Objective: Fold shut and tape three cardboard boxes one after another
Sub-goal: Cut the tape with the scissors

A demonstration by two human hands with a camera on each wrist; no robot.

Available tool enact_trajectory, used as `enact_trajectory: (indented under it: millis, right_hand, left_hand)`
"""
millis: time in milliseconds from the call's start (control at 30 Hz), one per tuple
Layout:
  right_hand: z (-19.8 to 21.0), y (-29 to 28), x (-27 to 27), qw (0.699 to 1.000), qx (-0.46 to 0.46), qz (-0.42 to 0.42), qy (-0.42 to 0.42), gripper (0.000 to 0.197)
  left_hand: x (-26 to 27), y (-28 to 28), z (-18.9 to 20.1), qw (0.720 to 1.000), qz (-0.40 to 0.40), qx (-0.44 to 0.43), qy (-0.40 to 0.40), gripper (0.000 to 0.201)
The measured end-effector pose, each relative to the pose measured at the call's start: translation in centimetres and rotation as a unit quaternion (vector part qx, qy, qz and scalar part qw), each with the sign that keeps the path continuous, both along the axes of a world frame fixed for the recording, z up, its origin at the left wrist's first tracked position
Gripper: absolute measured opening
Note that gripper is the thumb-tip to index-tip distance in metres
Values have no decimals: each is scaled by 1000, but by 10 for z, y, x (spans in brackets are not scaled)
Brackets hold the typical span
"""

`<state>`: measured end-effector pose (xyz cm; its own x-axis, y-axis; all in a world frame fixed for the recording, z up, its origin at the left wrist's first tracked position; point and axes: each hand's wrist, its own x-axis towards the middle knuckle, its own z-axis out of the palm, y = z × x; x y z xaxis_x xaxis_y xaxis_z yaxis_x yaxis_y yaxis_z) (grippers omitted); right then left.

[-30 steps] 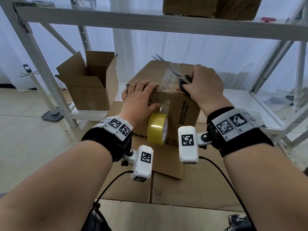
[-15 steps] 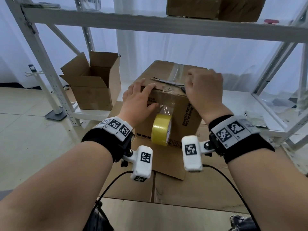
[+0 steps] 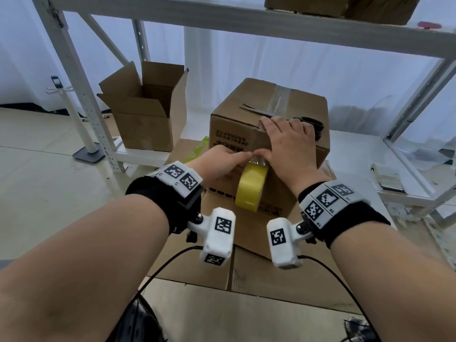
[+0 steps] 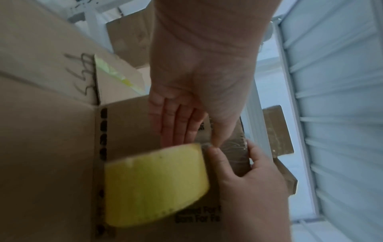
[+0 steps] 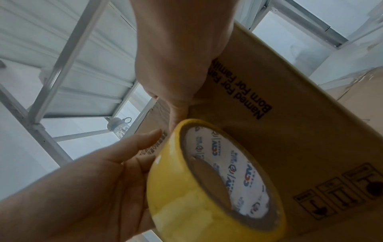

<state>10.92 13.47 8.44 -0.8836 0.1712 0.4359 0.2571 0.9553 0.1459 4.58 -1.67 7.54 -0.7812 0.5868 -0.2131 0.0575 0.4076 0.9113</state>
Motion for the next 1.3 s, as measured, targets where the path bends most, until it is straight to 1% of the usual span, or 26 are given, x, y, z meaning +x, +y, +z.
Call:
enact_trajectory:
  millis: [67, 100, 167, 233, 300, 467, 567, 633, 700, 767, 800, 867, 967, 1033, 1067, 1133, 1167, 1233, 1300]
  right_hand:
    - [-1, -1, -1, 1000, 4, -12, -5, 70]
    - [-2, -2, -2, 1000, 6, -13, -5, 70]
    - [-5, -3, -3, 1000, 4, -12, -3, 70]
    - [-7, -3, -4, 1000, 3, -13, 1, 70]
    - [-7, -2, -3, 1000, -1, -13, 4, 69]
    - [-8, -5, -4, 1000, -4, -7, 0, 67]
    - [-8, -6, -5, 1000, 2, -7, 0, 67]
    - [-9, -6, -4, 1000, 6, -5, 1, 67]
    - [-9, -6, -3, 1000, 11, -2, 2, 67]
    - [-11, -5, -3, 1000, 14, -3, 7, 67]
    - [-12, -5, -3, 1000, 18, -6, 6, 69]
    - [-15, -5, -2, 999, 31, -16, 2, 76]
    - [-18, -5, -5, 999, 35, -26, -5, 85]
    - [-19, -6, -8, 999, 39, -27, -10, 85]
    - [-18, -7, -9, 999, 42, -28, -13, 85]
    - [-16, -8, -10, 999, 35, -24, -14, 82]
    - [-14, -8, -9, 1000, 21, -16, -1, 76]
    - [-3, -5, -6, 997, -21, 13, 71, 59]
    - [10, 4, -2, 984, -58, 27, 167, 40]
  left_hand:
    - [3, 4, 2, 998, 3, 20, -55, 25]
    - [5, 5, 3, 997, 1, 22, -80, 24]
    - [10, 8, 2, 993, -9, 12, -121, 29]
    - [11, 12, 0, 990, -18, 3, -142, 38]
    - [10, 16, 0, 990, -15, 7, -142, 44]
    - [8, 18, 6, 994, 24, -14, -107, 28]
    - [10, 19, 5, 993, 35, -21, -112, 25]
    - [11, 18, 3, 991, 32, -45, -120, 24]
    - [12, 17, -2, 992, 23, -78, -98, 26]
    - [13, 17, -7, 993, 20, -89, -69, 36]
    - [13, 18, -9, 994, 18, -87, -62, 41]
    - [16, 18, -12, 995, 13, -73, -73, 42]
    - [17, 16, -10, 991, 21, -28, -125, 34]
    - [17, 12, -7, 991, 33, -16, -131, 26]
    - [16, 11, -6, 992, 37, -17, -123, 25]
    - [15, 7, -7, 994, 42, -27, -101, 31]
    - [14, 6, -7, 994, 43, -30, -92, 34]
    - [12, 4, -6, 995, 46, -24, -85, 38]
    - [10, 3, -6, 996, 47, -21, -78, 43]
